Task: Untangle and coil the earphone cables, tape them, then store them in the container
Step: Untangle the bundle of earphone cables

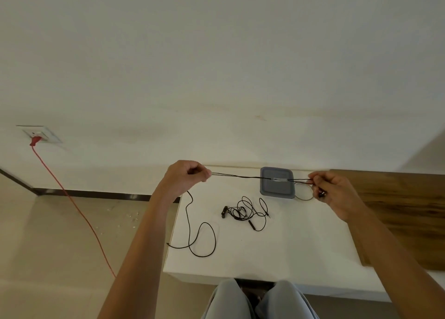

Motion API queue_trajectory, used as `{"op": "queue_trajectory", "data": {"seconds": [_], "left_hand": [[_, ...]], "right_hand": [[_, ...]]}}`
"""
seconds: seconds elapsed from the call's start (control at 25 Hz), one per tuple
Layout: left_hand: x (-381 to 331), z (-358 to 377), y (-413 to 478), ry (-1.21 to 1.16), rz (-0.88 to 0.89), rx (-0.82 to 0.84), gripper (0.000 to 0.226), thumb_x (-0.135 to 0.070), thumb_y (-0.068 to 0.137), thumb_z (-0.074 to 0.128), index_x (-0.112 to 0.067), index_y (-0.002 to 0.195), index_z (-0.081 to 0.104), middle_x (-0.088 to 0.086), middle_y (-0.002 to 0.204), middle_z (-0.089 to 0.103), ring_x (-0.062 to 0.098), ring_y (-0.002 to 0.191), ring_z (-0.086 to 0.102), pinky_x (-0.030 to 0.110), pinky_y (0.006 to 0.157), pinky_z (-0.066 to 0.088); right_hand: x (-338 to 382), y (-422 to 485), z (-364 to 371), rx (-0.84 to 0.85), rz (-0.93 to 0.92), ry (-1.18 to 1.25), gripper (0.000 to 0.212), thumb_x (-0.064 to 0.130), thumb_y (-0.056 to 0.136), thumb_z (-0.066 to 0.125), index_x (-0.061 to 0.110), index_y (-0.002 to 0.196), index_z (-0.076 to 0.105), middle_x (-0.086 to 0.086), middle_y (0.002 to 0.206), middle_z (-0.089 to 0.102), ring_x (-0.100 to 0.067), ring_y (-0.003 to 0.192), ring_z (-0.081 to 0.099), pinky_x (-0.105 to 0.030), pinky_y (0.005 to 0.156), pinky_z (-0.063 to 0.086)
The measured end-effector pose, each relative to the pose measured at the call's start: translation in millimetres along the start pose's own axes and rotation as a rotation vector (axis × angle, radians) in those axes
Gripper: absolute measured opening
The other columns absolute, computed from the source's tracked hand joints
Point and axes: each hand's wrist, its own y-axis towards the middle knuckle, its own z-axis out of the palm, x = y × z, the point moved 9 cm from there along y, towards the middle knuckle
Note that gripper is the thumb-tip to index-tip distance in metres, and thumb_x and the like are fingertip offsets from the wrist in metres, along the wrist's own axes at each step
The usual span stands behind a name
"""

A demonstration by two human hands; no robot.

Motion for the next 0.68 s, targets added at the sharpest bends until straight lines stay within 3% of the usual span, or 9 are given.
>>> {"op": "queue_trajectory", "data": {"seconds": [0.12,0.28,0.36,0.4,0.48,0.56,0.68], "left_hand": [[8.2,11.7,-0.9,0.166,-0.001,0.118,0.015,-0.038,0.082,0.071,-0.024,0.078,0.075,-0.005,0.08,0.074,0.017,0.084,0.065,0.029,0.075,0.047],[15.6,1.5,-5.6,0.171,-0.014,0.079,0.023,-0.037,0.09,0.062,-0.023,0.077,0.075,-0.012,0.074,0.069,0.01,0.079,0.062,0.026,0.073,0.045],[14.7,0.1,-8.2,0.04,-0.024,0.048,0.026,-0.04,0.091,0.059,-0.023,0.076,0.074,-0.008,0.072,0.064,0.01,0.069,0.056,0.025,0.069,0.043],[11.7,5.4,-9.3,-0.052,-0.033,0.052,0.028,-0.039,0.092,0.058,-0.022,0.076,0.073,-0.007,0.069,0.059,0.01,0.063,0.05,0.025,0.066,0.042],[2.3,23.6,-10.1,-0.179,-0.039,0.084,0.028,-0.038,0.092,0.058,-0.02,0.076,0.073,-0.008,0.066,0.053,0.01,0.061,0.043,0.023,0.062,0.04],[-8.4,47.1,-9.4,-0.21,-0.033,0.14,0.026,-0.037,0.092,0.06,-0.019,0.078,0.073,-0.009,0.066,0.057,0.009,0.061,0.042,0.021,0.06,0.038],[-17.4,81.5,-7.1,-0.222,-0.049,0.22,0.024,-0.036,0.091,0.061,-0.019,0.08,0.074,-0.01,0.068,0.064,0.008,0.06,0.042,0.021,0.058,0.037]], "right_hand": [[4.2,3.5,-26.8,-0.149,-0.005,0.116,0.018,0.003,0.097,0.046,0.007,0.093,0.063,-0.009,0.08,0.058,-0.012,0.057,0.052,-0.023,0.05,0.049],[-5.1,-12.8,-88.7,-0.595,0.051,0.464,0.017,0.003,0.095,0.05,0.011,0.086,0.061,-0.004,0.085,0.058,-0.009,0.065,0.052,-0.022,0.061,0.048],[-20.4,-27.9,-118.7,-0.817,0.11,0.354,0.018,0.004,0.093,0.054,0.015,0.08,0.06,-0.003,0.084,0.06,-0.009,0.065,0.053,-0.023,0.064,0.049],[-28.4,-29.4,-128.4,-0.862,0.162,0.139,0.019,0.002,0.092,0.055,0.015,0.079,0.061,-0.003,0.084,0.061,-0.011,0.064,0.054,-0.024,0.061,0.048],[-48.7,-18.0,-123.6,-0.769,0.264,-0.221,0.021,-0.006,0.088,0.053,0.011,0.088,0.067,-0.008,0.087,0.063,-0.016,0.064,0.053,-0.027,0.056,0.045],[-75.5,-4.9,-102.6,-0.582,0.349,-0.324,0.024,-0.012,0.085,0.052,0.002,0.095,0.069,-0.013,0.091,0.062,-0.017,0.065,0.051,-0.029,0.058,0.046],[-98.0,4.1,-81.1,-0.468,0.382,-0.473,0.025,-0.011,0.086,0.05,0.002,0.086,0.071,-0.012,0.084,0.063,-0.019,0.066,0.052,-0.031,0.063,0.047]]}}
